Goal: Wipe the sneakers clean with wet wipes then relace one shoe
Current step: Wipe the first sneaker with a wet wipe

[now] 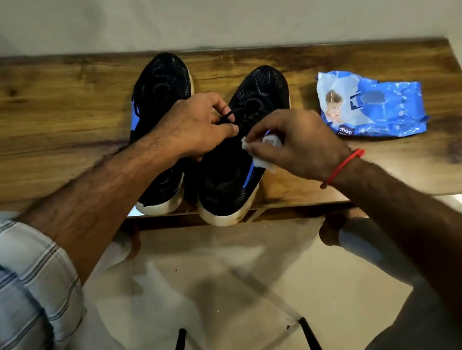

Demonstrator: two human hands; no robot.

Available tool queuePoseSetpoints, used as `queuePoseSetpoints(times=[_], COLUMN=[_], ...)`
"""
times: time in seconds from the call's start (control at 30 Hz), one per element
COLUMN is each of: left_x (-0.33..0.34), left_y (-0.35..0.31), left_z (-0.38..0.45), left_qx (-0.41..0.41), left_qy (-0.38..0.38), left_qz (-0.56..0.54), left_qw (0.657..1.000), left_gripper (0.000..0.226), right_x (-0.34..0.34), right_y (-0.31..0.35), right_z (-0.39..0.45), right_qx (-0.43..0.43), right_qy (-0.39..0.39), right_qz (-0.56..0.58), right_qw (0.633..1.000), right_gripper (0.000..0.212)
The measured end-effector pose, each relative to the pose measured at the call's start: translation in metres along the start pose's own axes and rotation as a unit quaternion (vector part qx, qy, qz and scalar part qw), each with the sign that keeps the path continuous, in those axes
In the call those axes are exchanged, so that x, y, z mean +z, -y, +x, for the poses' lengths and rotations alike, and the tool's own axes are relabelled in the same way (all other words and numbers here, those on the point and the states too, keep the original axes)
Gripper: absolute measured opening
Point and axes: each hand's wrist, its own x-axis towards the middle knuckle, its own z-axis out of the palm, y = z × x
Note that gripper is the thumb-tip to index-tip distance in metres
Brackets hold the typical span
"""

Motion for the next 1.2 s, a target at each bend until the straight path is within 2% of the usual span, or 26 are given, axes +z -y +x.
queuePoseSetpoints(times=[0.2, 0.4, 0.53, 0.67, 0.8, 0.9, 0.93, 1.07, 1.13, 1.2], left_x=[0.000, 0.000, -0.002, 0.001, -0.001, 0.001, 0.001, -0.001, 0.000, 0.000], left_y=[0.000, -0.001, 0.000, -0.002, 0.000, -0.002, -0.003, 0.000, 0.000, -0.001], left_z=[0.000, -0.001, 0.000, -0.001, -0.001, -0.002, -0.002, -0.001, -0.001, -0.001], left_qx=[0.002, -0.003, 0.002, -0.001, -0.002, 0.001, 0.001, -0.002, -0.006, -0.008], left_qy=[-0.002, 0.000, -0.004, -0.002, -0.004, 0.002, -0.001, 0.003, 0.007, 0.010], left_qz=[0.001, 0.004, 0.008, 0.011, 0.011, 0.015, 0.019, -0.002, 0.000, -0.009], left_qw=[1.000, 1.000, 1.000, 1.000, 1.000, 1.000, 1.000, 1.000, 1.000, 1.000], left_gripper=[0.013, 0.014, 0.014, 0.015, 0.014, 0.015, 0.015, 0.013, 0.013, 0.011], right_x=[0.012, 0.004, 0.015, 0.009, 0.023, 0.012, 0.010, 0.018, 0.010, -0.003], right_y=[0.020, 0.005, 0.021, -0.001, 0.017, 0.005, 0.004, 0.029, 0.018, -0.009], right_z=[-0.014, -0.007, -0.016, -0.006, -0.014, -0.005, -0.004, -0.014, -0.009, -0.001], right_qx=[-0.109, -0.051, -0.139, -0.056, -0.125, -0.059, -0.048, -0.100, -0.048, 0.034], right_qy=[0.032, -0.021, 0.025, -0.031, -0.007, -0.045, -0.045, 0.020, 0.002, -0.054], right_qz=[-0.003, -0.012, -0.005, -0.012, 0.024, 0.032, 0.034, 0.080, 0.114, 0.140], right_qw=[0.993, 0.998, 0.990, 0.998, 0.992, 0.997, 0.997, 0.992, 0.992, 0.988], right_gripper=[0.007, 0.019, 0.013, 0.019, 0.014, 0.019, 0.020, 0.024, 0.024, 0.025])
